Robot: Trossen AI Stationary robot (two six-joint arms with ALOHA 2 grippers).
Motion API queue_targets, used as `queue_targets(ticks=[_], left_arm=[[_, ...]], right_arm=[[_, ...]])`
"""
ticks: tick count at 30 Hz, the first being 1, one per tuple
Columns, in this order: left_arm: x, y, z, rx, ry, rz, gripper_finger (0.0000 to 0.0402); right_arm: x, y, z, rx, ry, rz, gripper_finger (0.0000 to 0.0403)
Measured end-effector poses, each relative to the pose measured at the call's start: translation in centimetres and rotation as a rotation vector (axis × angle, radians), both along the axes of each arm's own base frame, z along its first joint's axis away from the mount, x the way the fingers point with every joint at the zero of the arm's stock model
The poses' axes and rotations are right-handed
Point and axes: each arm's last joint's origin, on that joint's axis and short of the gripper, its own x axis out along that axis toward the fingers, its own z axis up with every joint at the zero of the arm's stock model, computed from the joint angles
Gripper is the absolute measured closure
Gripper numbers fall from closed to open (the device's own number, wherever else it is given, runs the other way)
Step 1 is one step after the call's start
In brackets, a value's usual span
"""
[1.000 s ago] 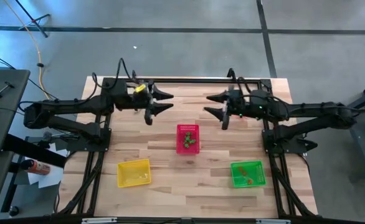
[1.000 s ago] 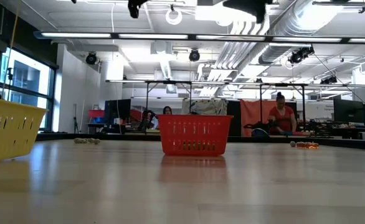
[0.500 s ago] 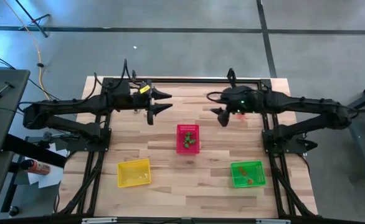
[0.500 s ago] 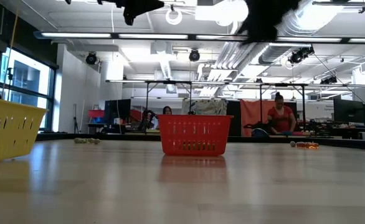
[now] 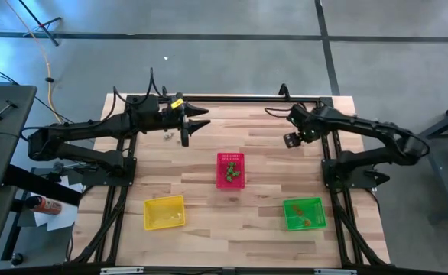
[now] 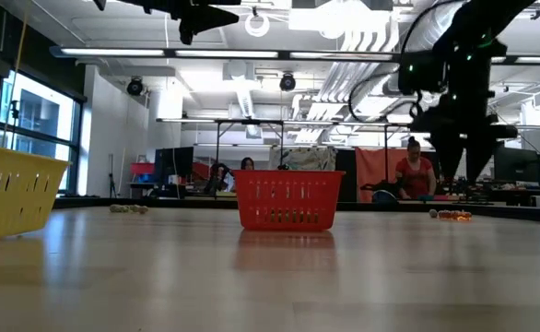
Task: Sort Halloween decoration
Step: Put the orange pumpkin toy into the green bin
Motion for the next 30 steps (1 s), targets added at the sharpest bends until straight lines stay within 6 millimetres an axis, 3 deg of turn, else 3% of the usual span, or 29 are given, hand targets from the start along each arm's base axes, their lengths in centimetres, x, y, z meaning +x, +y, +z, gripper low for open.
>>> queue_targets(ticks=[5,12,25,30], left_arm=[[0.0,0.0,0.0,-0.032,-0.006,0.004,0.0225],[0.0,0.0,0.0,-0.032,-0.006,0.002,0.0225],[0.0,0.1,0.0,-0.032,-0.006,0.003,0.0225],[0.0,0.1,0.0,-0.032,-0.005,0.003,0.0225]], right_arm=[[0.1,-1.7,-1.9,0.066,0.091,0.18,0.0169],[0.6,-2.6,-4.2,0.136,0.172,0.36,0.0169],[1.7,-3.4,-6.1,0.153,0.175,0.391,0.0171],[1.7,-3.4,-6.2,0.164,0.149,0.395,0.0199]])
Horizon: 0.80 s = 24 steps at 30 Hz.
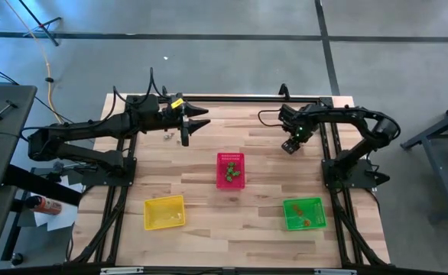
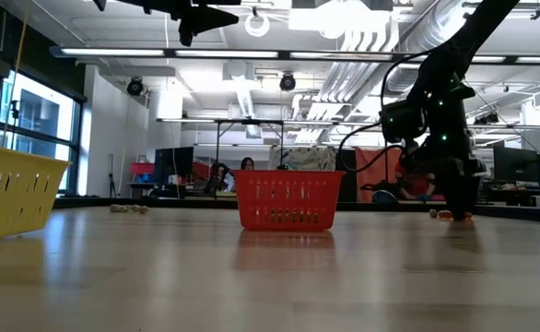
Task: Sort Halloween decoration
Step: Put the orange pumpkin toy into the green bin
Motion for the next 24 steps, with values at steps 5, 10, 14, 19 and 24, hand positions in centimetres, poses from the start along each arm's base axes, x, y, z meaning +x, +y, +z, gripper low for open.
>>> queue_targets(ticks=[5,10,14,19,24], left_arm=[[0.0,0.0,0.0,0.0,0.0,0.0,0.0225],[0.0,0.0,0.0,0.0,0.0,0.0,0.0225],[0.0,0.0,0.0,0.0,0.0,0.0,0.0225],[0.0,0.0,0.0,0.008,0.002,0.0,0.0225],[-0.6,0.1,0.4,0.037,-0.007,0.01,0.0225]], right_arm=[[0.0,0.0,0.0,0.007,-0.009,0.0,0.0259],[0.0,0.0,0.0,0.011,-0.01,-0.005,0.0316],[-0.1,0.1,0.0,0.018,-0.001,-0.007,0.0338],[-0.5,0.6,1.1,0.016,-0.03,0.001,0.0336],[-1.3,1.3,3.7,-0.02,-0.125,0.007,0.0336]])
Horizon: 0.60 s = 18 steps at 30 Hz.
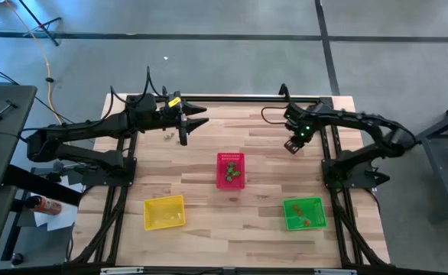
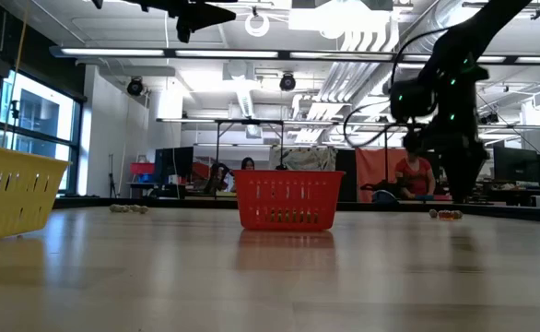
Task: Sort Halloween decoration
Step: Put the orange pumpkin toy into the green bin
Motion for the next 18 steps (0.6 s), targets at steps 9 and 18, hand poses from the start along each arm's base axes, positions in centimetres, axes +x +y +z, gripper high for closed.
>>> queue_targets(ticks=[9,18], left_arm=[[-0.8,0.9,0.5,-0.009,-0.024,0.05,0.0225],[-0.8,1.1,0.4,-0.147,-0.056,0.05,0.0225]], right_arm=[[1.0,1.7,5.4,0.01,-0.564,-0.034,0.0335],[5.9,3.9,10.4,-0.101,-1.139,0.117,0.0334]])
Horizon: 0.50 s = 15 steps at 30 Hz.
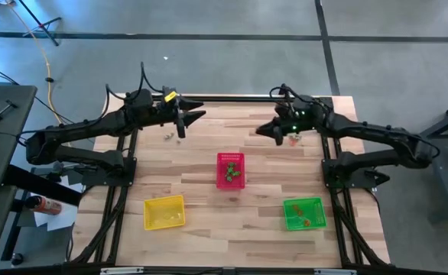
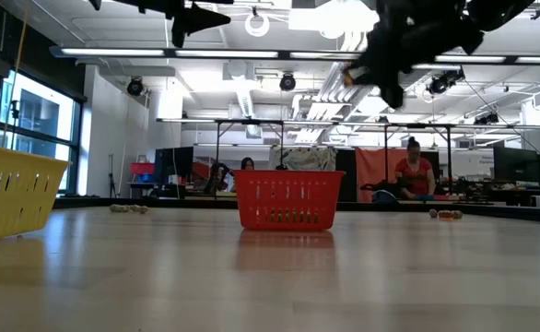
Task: Sort Halloween decoration
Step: Put the orange pumpkin toy into the green bin
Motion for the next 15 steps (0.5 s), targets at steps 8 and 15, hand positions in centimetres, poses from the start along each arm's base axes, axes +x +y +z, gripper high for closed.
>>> queue_targets(ticks=[8,15], left_arm=[[1.9,-0.6,-0.4,-0.06,-0.059,-0.162,0.0225],[4.1,-1.6,-1.6,-0.044,-0.053,-0.298,0.0225]], right_arm=[[2.5,2.2,3.0,-0.176,-0.346,0.063,0.0334],[4.2,3.7,5.5,-0.377,-0.362,0.124,0.0334]])
